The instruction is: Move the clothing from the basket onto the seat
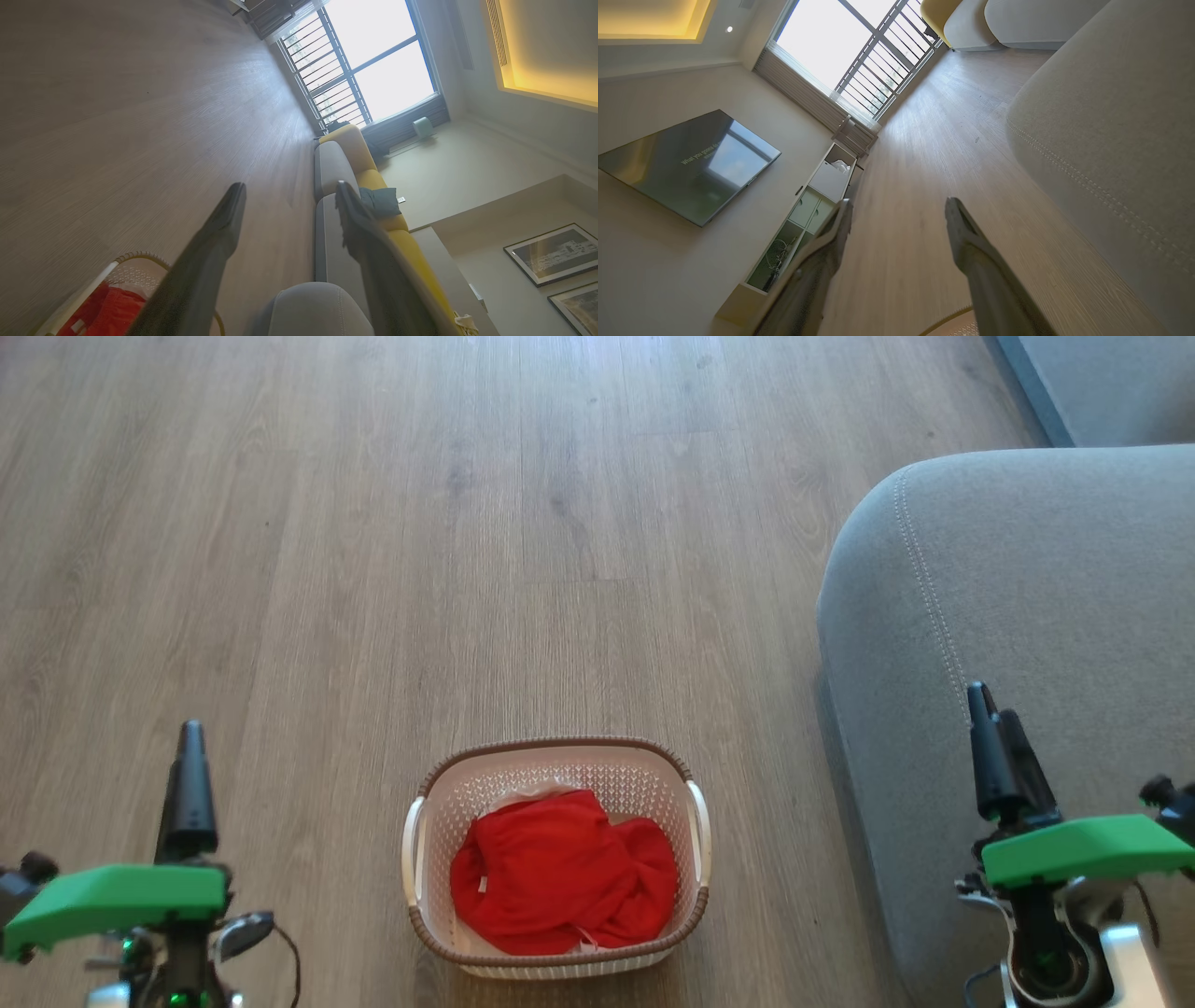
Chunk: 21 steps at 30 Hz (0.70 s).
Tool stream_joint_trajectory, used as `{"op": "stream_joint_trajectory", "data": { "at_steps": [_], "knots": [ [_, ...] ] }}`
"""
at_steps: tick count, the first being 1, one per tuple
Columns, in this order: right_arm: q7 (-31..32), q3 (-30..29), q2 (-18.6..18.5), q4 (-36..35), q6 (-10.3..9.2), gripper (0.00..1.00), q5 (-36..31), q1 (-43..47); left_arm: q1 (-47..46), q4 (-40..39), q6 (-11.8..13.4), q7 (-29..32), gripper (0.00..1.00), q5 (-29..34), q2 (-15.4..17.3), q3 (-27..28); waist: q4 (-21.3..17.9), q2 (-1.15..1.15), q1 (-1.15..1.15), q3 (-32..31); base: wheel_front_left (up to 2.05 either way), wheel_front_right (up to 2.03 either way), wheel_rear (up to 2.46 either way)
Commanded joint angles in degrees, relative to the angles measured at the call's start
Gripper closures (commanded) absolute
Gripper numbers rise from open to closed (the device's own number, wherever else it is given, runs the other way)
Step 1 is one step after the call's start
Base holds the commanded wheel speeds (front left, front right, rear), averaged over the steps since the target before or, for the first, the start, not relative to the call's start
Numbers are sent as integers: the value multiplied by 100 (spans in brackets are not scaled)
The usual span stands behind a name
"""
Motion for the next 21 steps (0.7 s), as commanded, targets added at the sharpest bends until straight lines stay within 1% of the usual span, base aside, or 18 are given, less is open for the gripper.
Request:
{"op": "stream_joint_trajectory", "data": {
  "at_steps": [1,5,7,10,16,17,21],
  "knots": [
    [-56,75,-54,-254,0,0,-104,-380,-300,-236,-5,-57,0,71,54,74,0,0,0,1,0,0,0],
    [-123,112,-60,-403,0,0,-481,-407,-281,-443,328,-124,0,295,57,-129,24,0,0,3,0,0,0],
    [-157,155,-76,-465,0,0,-684,-404,-293,-570,412,-158,0,481,58,-194,42,0,0,7,0,0,0],
    [-207,206,-97,-548,0,0,-967,-422,-308,-771,552,-208,0,875,60,-323,57,0,0,26,0,0,0],
    [-309,295,-146,-721,0,0,-1500,-491,-349,-1093,977,-308,0,1655,64,-646,86,0,0,57,0,0,0],
    [-343,335,-169,-763,0,0,-1684,-507,-360,-1182,1094,-342,0,1916,65,-769,93,0,0,60,0,0,0],
    [-410,431,-204,-832,0,0,-2037,-529,-370,-1304,1291,-409,0,2436,68,-1029,99,0,0,61,0,0,0]
  ]
}}
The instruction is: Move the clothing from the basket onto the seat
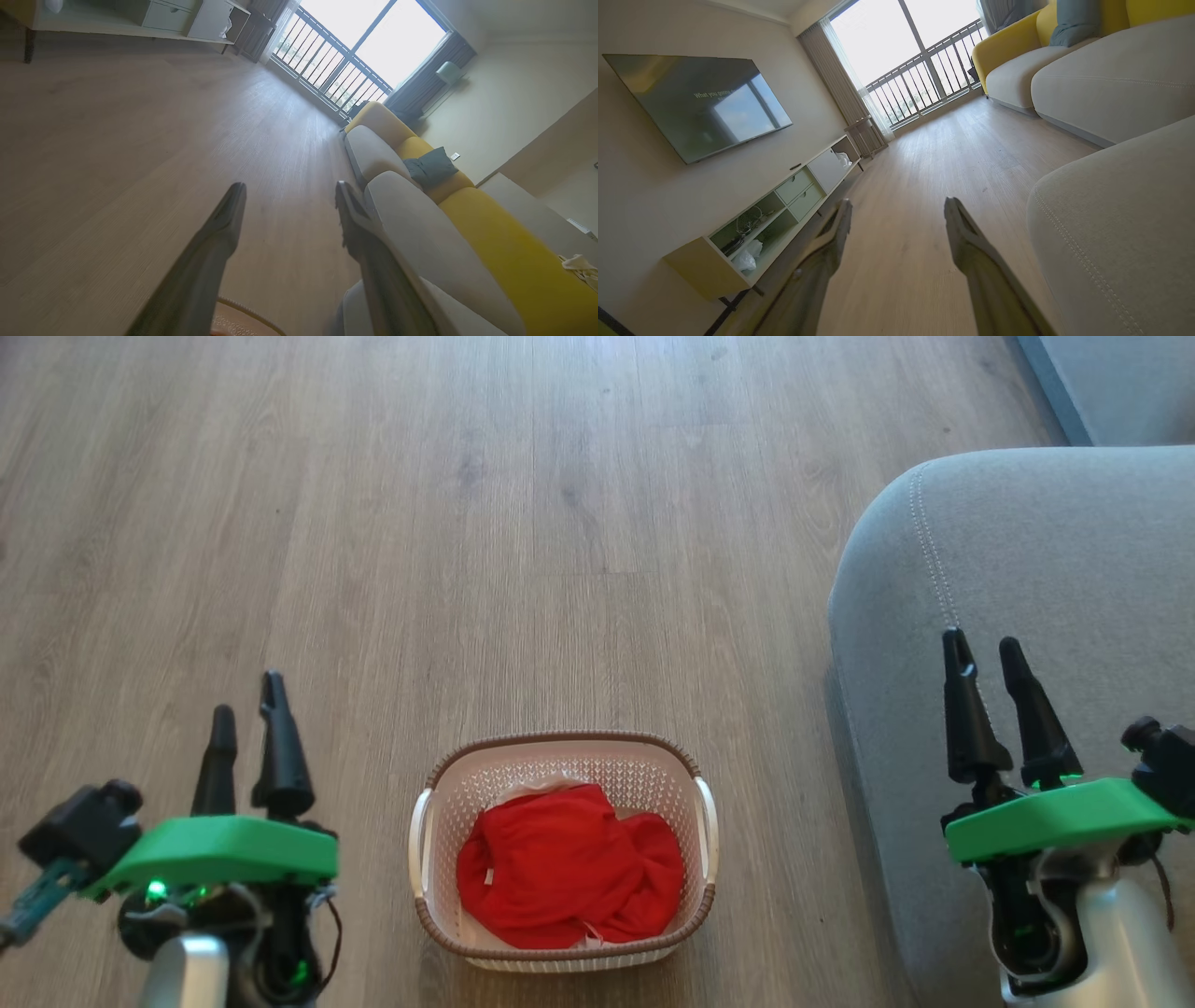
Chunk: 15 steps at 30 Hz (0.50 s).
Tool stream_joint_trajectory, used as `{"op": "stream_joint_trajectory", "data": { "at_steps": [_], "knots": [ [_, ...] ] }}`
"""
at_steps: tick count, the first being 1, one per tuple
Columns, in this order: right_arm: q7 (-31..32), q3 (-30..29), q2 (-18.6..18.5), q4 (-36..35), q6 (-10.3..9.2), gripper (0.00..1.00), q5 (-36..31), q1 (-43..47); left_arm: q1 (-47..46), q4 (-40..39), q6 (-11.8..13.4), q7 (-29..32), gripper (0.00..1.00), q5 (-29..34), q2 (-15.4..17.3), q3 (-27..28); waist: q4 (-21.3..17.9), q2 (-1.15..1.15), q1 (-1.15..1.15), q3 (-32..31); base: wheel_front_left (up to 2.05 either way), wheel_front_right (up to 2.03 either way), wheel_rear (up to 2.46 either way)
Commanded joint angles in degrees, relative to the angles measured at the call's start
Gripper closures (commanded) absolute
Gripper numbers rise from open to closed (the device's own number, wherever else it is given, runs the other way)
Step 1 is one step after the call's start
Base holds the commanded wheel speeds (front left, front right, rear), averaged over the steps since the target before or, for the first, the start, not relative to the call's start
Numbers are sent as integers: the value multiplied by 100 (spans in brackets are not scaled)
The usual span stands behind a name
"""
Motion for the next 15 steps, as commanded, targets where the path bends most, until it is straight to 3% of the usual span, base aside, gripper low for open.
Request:
{"op": "stream_joint_trajectory", "data": {
  "at_steps": [1,5,15],
  "knots": [
    [-77,133,-102,-244,0,0,-200,-292,-350,-262,76,-74,0,195,57,17,3,0,0,-2,0,0,0],
    [-144,278,-175,-256,0,0,-646,-308,-344,-281,184,-141,0,439,60,-182,14,0,0,-10,0,0,0],
    [-313,397,-172,-420,0,0,-1406,-342,-326,-85,439,-309,0,1712,66,-715,-12,0,0,-15,0,0,0]
  ]
}}
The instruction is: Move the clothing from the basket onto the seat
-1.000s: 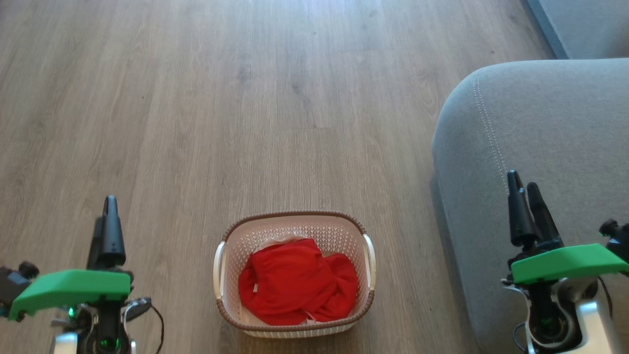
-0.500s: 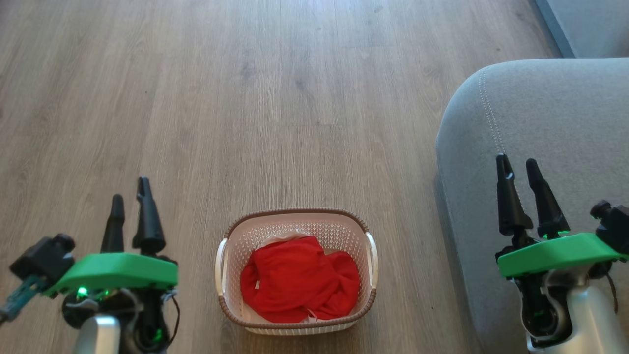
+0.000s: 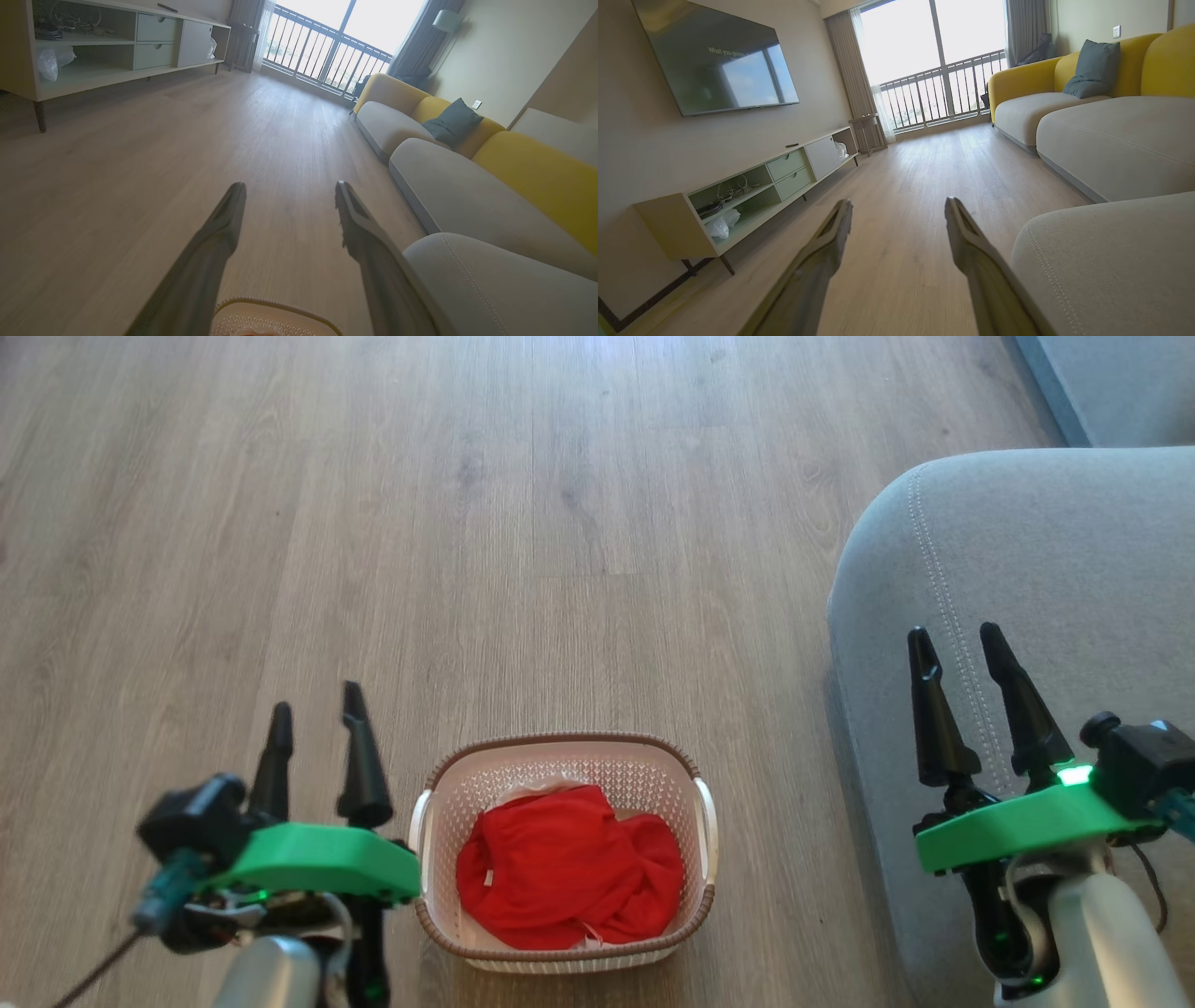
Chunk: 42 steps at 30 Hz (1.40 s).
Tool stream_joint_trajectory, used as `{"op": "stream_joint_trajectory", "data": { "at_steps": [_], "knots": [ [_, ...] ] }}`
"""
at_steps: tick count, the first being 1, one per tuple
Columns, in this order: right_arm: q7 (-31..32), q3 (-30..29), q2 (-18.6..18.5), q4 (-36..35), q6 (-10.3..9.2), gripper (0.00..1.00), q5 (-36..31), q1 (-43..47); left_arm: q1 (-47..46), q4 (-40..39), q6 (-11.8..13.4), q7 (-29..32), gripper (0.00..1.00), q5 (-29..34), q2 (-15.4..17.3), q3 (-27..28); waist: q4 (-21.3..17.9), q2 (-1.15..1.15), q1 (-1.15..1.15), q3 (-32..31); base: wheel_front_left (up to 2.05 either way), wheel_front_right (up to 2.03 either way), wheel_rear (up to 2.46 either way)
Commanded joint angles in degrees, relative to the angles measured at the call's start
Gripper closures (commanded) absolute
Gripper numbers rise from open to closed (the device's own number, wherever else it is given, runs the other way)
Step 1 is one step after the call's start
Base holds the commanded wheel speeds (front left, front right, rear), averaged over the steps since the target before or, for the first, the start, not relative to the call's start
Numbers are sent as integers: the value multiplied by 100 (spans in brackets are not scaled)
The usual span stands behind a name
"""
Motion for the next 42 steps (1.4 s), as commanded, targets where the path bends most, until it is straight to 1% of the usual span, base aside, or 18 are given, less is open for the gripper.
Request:
{"op": "stream_joint_trajectory", "data": {
  "at_steps": [1,4,7,13,17,20,27,30,31,34,37,42],
  "knots": [
    [-85,129,-78,-275,0,0,-198,-332,-334,-219,72,-74,0,265,52,29,-3,0,0,2,0,0,0],
    [-136,178,-71,-292,0,0,-374,-324,-369,-236,203,-124,0,574,102,-161,-6,0,0,4,0,0,0],
    [-186,227,-67,-317,0,0,-557,-332,-375,-229,346,-174,0,757,135,-321,-12,0,0,5,0,0,0],
    [-271,272,-54,-239,0,0,-920,-324,-366,-68,374,-258,0,1020,195,-497,-65,0,0,-2,0,0,0],
    [-338,286,-30,-135,0,0,-1126,-313,-353,33,479,-325,0,1248,180,-506,-98,0,0,-13,0,0,0],
    [-389,281,-1,-61,0,0,-1184,-298,-337,112,539,-376,0,1305,137,-444,-118,0,0,-20,0,0,0],
    [-508,332,9,-76,0,0,-1598,-386,-358,-9,523,-493,0,1793,87,-406,-166,0,0,-4,0,0,0],
    [-558,359,7,-63,0,0,-1816,-377,-373,-136,478,-544,0,2003,80,-489,-176,0,0,5,0,0,0],
    [-575,370,7,-49,0,0,-1890,-377,-361,-156,483,-560,0,2023,78,-479,-177,0,0,7,0,0,0],
    [-626,411,7,-39,0,0,-2113,-385,-330,-102,387,-611,0,1997,76,-503,-181,0,0,6,0,0,0],
    [-641,429,6,7,0,0,-2180,-379,-301,60,122,-626,0,1772,75,-543,-177,0,0,8,0,0,0],
    [-641,335,32,296,0,0,-2044,-319,-243,539,-155,-626,0,1442,74,-555,-170,0,0,0,0,0,0]
  ]
}}
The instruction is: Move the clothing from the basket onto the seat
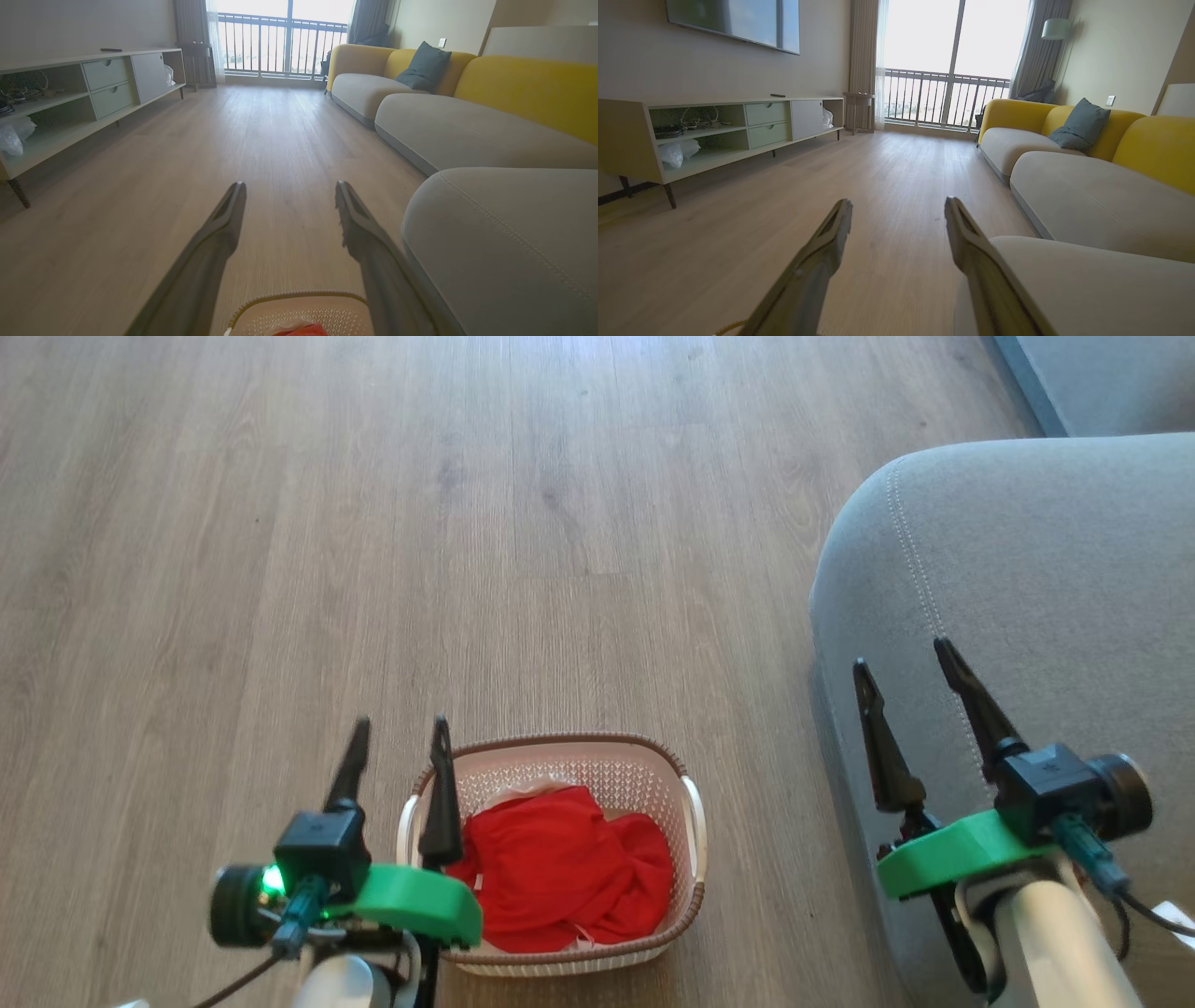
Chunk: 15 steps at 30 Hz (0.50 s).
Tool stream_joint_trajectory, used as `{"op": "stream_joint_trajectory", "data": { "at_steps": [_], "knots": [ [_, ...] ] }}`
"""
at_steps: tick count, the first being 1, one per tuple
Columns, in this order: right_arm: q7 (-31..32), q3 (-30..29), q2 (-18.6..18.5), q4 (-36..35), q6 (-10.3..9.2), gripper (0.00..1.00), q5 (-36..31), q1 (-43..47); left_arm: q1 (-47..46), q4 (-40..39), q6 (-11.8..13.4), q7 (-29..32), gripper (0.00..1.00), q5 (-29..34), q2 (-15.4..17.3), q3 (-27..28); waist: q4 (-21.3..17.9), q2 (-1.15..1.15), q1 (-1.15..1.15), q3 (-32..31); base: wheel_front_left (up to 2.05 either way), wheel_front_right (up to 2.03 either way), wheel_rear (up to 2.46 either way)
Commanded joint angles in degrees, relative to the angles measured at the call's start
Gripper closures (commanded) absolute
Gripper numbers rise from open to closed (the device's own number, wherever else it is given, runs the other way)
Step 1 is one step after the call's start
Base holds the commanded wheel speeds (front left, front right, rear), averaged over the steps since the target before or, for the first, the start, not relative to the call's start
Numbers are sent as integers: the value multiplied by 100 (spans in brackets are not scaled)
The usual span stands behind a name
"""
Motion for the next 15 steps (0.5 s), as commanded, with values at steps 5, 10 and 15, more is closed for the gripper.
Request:
{"op": "stream_joint_trajectory", "data": {
  "at_steps": [5,10,15],
  "knots": [
    [-52,68,39,571,0,0,119,-219,-195,299,-222,-37,0,-240,-4,158,7,0,0,-11,0,0,0],
    [-52,112,47,875,0,0,177,-298,-185,520,-261,-37,0,-198,-4,104,18,0,0,10,0,0,0],
    [-52,130,33,944,0,0,158,-345,-191,627,-262,-37,0,-229,-5,61,25,0,0,22,0,0,0]
  ]
}}
